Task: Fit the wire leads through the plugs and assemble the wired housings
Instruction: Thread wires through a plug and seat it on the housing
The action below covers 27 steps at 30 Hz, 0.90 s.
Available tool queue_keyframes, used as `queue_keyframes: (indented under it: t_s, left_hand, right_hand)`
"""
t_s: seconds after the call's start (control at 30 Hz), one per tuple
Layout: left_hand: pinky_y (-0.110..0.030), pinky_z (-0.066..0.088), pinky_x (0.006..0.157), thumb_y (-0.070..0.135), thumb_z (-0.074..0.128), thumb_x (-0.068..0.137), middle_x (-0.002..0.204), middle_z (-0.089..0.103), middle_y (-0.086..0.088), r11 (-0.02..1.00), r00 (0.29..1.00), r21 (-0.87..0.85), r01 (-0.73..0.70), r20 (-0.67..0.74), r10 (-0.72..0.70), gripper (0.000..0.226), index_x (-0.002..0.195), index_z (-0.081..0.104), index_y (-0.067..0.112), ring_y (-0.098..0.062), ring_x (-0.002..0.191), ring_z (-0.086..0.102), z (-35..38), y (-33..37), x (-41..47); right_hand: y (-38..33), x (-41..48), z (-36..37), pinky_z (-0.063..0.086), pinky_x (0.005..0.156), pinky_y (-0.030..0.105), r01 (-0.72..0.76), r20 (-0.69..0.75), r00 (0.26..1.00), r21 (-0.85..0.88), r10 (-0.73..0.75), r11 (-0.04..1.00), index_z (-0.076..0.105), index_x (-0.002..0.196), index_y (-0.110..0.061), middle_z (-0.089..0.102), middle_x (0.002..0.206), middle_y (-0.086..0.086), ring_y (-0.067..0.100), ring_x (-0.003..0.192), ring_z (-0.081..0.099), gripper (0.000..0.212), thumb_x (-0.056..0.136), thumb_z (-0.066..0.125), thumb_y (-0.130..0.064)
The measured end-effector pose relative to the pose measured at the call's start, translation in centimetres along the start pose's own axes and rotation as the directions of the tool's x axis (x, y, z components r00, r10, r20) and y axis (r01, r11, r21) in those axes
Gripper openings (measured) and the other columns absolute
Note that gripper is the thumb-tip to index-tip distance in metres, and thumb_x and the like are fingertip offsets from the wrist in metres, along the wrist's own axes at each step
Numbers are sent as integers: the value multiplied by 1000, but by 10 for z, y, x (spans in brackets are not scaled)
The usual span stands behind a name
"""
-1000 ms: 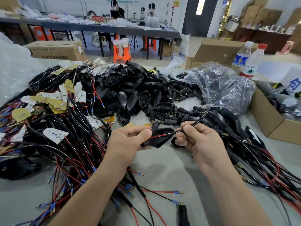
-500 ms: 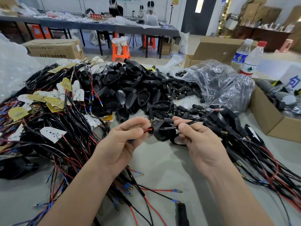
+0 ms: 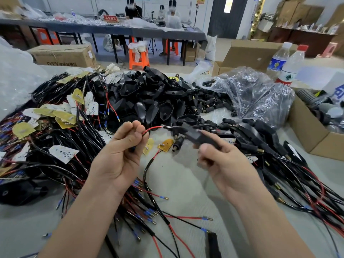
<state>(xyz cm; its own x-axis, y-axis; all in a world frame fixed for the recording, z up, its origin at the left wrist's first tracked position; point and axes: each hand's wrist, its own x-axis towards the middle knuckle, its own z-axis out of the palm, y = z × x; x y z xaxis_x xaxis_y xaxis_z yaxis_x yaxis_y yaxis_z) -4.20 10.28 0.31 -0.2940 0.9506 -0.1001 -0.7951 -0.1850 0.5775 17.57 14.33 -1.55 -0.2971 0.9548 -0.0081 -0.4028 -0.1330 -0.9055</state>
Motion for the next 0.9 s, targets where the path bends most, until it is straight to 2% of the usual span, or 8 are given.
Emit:
queue_keyframes:
  t_s: [0.07,0.17,0.4,0.53,0.6,0.67,0.73,0.9]
  left_hand:
    - [-19,60,65,-8,61,71,81,75,4,999,1000,30,-26,18,26,34,61,77,20,-4,72,74,-2,8,1]
    - [-18,59,66,-7,60,72,80,74,6,997,998,65,-31,51,28,34,62,77,21,-2,72,73,-5,15,2]
    - [-19,59,64,-12,58,77,74,72,8,964,991,228,-137,33,133,43,62,75,25,-4,69,71,-22,35,9]
    - [-17,53,55,-17,46,81,70,71,2,848,975,482,-222,132,180,52,64,78,20,-7,63,66,-23,33,6]
    - [-18,48,51,-2,60,68,78,73,-5,826,956,539,-168,294,3,27,75,80,14,-12,60,62,-20,33,1]
    - [-20,48,50,12,77,53,86,74,-11,810,892,586,-36,384,-238,34,86,81,10,-17,59,63,-19,32,-1]
    - [-22,54,53,11,77,56,88,75,-13,740,861,672,-5,380,-339,35,91,82,10,-18,62,67,-18,24,-1]
    - [-26,59,63,6,72,71,94,76,-14,686,922,728,9,259,-287,29,98,83,11,-19,75,70,-8,-6,0]
  right_hand:
    - [-9,0,-6,52,62,21,-69,-57,995,275,88,959,82,92,-7,70,89,14,17,73,60,25,67,79,-10]
    - [-23,-2,-16,59,75,31,-111,-5,991,557,137,823,74,111,4,71,115,19,27,97,69,44,71,81,-14]
    - [-42,-4,-25,58,89,48,-3,-20,1000,721,24,692,57,125,-6,63,139,16,34,123,65,29,103,51,-25]
    - [-40,-4,-24,60,83,42,4,-9,1000,719,4,695,59,125,-7,67,127,18,25,98,72,33,103,48,-29]
    - [-41,-5,-25,60,73,33,-50,36,999,652,35,756,62,126,-4,68,112,17,19,79,67,40,103,47,-34]
    - [-42,-6,-24,57,60,26,-124,79,992,588,95,799,62,129,-3,68,104,17,14,66,60,45,104,45,-37]
    - [-39,-5,-19,48,46,20,-183,80,983,514,166,838,60,132,-3,67,97,19,11,56,52,49,107,41,-40]
    - [-15,2,-1,31,35,19,-225,-40,967,336,252,915,58,115,4,68,85,25,11,45,41,50,107,40,-42]
